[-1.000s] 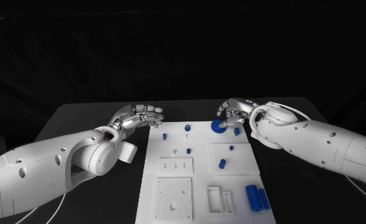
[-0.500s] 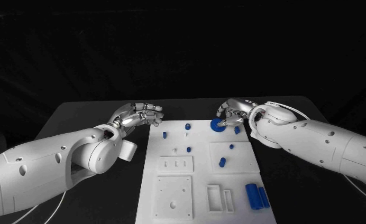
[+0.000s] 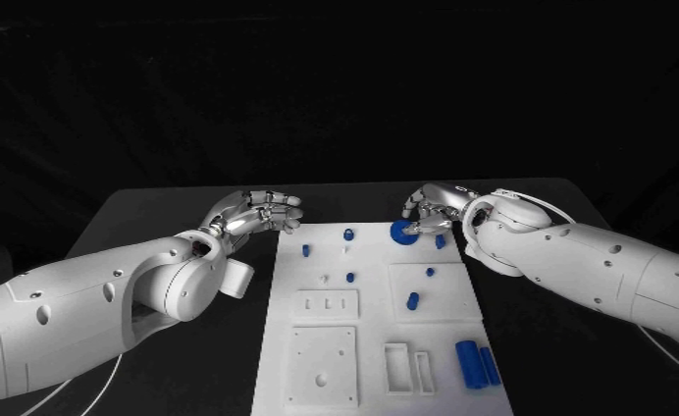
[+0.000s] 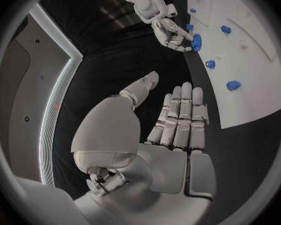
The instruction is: Assemble the parts on the task board
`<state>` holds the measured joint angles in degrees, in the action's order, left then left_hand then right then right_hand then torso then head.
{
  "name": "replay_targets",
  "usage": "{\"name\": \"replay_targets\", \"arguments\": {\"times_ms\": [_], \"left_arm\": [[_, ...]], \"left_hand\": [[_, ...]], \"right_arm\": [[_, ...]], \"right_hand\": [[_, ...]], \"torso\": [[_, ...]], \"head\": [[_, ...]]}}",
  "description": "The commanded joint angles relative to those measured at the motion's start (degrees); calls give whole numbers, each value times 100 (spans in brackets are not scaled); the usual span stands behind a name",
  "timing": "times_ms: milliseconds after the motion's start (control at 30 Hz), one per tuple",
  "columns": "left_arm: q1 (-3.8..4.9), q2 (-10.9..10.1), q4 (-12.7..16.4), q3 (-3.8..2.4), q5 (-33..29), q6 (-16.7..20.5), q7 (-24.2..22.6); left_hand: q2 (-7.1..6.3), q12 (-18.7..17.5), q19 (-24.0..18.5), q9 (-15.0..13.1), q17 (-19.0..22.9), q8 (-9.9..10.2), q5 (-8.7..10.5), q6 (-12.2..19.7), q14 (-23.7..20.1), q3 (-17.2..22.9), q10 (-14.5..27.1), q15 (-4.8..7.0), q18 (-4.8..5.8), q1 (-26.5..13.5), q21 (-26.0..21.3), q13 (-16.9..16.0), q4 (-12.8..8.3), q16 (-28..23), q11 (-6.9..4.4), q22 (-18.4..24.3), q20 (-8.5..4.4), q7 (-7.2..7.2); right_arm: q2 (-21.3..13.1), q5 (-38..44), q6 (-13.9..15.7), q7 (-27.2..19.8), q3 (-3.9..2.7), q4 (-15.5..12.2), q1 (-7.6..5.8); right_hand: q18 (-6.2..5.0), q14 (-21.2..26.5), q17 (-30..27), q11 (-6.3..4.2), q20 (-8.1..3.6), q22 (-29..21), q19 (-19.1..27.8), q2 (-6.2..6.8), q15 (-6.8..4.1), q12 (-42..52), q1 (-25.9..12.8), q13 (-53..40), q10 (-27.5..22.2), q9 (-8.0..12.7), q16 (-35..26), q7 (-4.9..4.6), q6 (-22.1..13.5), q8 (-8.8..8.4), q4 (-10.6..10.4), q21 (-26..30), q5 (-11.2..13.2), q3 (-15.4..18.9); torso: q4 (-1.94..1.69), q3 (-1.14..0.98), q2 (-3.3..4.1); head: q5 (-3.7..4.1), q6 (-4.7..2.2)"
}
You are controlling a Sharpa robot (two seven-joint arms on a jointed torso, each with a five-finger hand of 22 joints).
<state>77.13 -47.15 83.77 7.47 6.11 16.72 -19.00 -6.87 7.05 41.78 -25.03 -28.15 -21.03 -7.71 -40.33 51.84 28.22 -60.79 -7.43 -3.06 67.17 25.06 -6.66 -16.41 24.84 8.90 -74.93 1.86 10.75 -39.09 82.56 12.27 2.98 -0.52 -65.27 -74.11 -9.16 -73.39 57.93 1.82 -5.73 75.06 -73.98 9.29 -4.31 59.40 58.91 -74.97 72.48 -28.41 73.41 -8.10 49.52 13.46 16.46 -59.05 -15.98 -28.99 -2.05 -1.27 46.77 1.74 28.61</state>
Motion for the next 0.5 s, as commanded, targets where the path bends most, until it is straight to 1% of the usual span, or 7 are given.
{"name": "replay_targets", "arguments": {"times_ms": [33, 133, 267, 500], "left_arm": [[8, 13, 2, -5, -10, -108, -42], [8, 16, 0, -5, -10, -112, -38], [8, 11, 1, -5, -10, -122, -33], [8, 8, -15, -5, -10, -123, -32]], "left_hand": [[-9, -36, -36, 5, -6, 35, -3, 13, -13, 39, -13, -20, -118, -32, 37, 8, 6, -27, 26, -104, -3, 132], [-9, -38, -37, 6, -7, 35, -3, 14, -14, 39, -12, -20, -118, -34, 37, 8, 7, -28, 26, -104, -2, 132], [-9, -39, -37, 6, -7, 36, -3, 14, -15, 40, -12, -20, -119, -35, 37, 8, 6, -29, 26, -104, -2, 132], [-9, -43, -39, 7, -8, 37, -2, 15, -16, 40, -11, -21, -119, -37, 37, 9, 4, -31, 26, -104, -2, 132]], "right_arm": [[5, -113, 102, -102, 23, -8, 38], [7, -264, 276, -190, 23, -17, 39], [4, -537, 291, -246, 22, -36, 40], [-12, -630, 409, -322, 22, -71, 42]], "right_hand": [[-584, -13, 14, -29, 14, 100, 42, -18, -46, 40, -52, -124, -8, 6, -18, -1, 41, 4, -7, -35, -60, 42], [-584, -16, 24, -28, 14, 98, 42, -23, -46, 53, -74, -126, 0, 12, -21, -3, 31, -4, -10, -43, -86, 49], [-584, -21, 41, -20, 9, 96, 41, -23, -39, 47, -107, -117, -6, 28, -25, -12, -13, -31, -9, -55, -118, 65], [-584, -23, 54, -12, 2, 94, 46, -21, -30, 35, -137, -107, -21, 37, -32, -21, -34, -44, -7, -62, -133, 86]], "torso": [[1, -3, -1], [-3, -4, 2], [3, -2, -1], [-1, -3, 0]], "head": [[8, -7], [12, -11], [20, -4], [19, -10]]}}
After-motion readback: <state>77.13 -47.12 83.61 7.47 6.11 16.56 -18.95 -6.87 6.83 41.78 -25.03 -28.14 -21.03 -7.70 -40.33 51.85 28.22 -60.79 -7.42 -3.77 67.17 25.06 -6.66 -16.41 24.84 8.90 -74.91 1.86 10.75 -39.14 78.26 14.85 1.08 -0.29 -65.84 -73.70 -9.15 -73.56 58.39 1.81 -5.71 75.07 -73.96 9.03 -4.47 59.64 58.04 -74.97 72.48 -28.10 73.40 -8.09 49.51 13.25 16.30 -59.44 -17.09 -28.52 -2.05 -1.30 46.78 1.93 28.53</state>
